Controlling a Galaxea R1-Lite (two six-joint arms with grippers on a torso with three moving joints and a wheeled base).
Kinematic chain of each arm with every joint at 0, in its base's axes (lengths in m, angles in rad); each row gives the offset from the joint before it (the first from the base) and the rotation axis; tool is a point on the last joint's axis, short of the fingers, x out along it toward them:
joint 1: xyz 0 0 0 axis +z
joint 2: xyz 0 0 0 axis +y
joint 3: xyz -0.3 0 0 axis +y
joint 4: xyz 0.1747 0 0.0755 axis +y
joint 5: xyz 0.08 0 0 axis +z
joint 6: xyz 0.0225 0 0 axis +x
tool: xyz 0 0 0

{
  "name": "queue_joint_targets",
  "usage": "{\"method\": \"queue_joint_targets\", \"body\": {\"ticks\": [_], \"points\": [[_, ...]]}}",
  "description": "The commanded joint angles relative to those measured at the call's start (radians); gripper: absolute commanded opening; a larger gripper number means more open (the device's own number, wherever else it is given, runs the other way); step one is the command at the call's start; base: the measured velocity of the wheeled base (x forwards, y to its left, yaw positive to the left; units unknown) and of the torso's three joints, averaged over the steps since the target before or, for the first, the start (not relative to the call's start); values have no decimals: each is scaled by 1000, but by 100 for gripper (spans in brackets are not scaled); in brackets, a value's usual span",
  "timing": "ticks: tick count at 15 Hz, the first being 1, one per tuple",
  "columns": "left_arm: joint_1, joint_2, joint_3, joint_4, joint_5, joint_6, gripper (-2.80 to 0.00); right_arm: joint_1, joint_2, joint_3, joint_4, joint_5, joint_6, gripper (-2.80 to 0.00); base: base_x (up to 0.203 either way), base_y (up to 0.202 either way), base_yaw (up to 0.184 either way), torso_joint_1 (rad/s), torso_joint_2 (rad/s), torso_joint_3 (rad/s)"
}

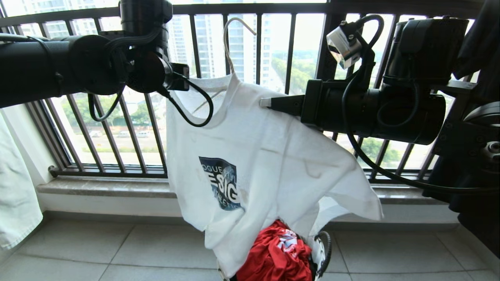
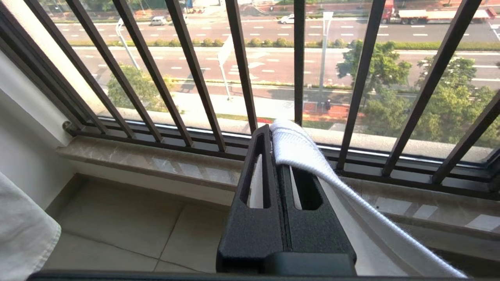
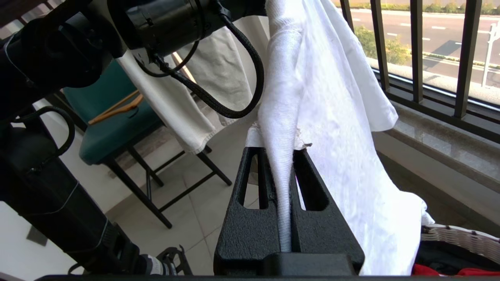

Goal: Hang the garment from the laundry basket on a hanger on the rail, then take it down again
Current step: Hang the clothes on the clothes rack

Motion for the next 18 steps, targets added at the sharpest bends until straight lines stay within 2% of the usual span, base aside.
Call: {"method": "queue_joint_targets", "body": {"ticks": [1,3,11,15,18], "points": [[-55,-5,0,4,2,-3,-280,0,-5,-1,-4,1,5,-280,0,0,0,0,0,0],[-88,-16,-6,15,-6,-1,-280,-1,-5,-3,-5,1,5,-280,0,0,0,0,0,0],[-134,-79,-6,16,-28,-4,-280,-6,-30,-3,-6,-4,22,-280,0,0,0,0,0,0],[-130,-67,-7,7,36,-4,-280,-18,-31,-6,-6,-10,18,-280,0,0,0,0,0,0],[-124,-73,-7,5,56,-3,-280,-26,-29,-10,-6,-17,12,-280,0,0,0,0,0,0]]}}
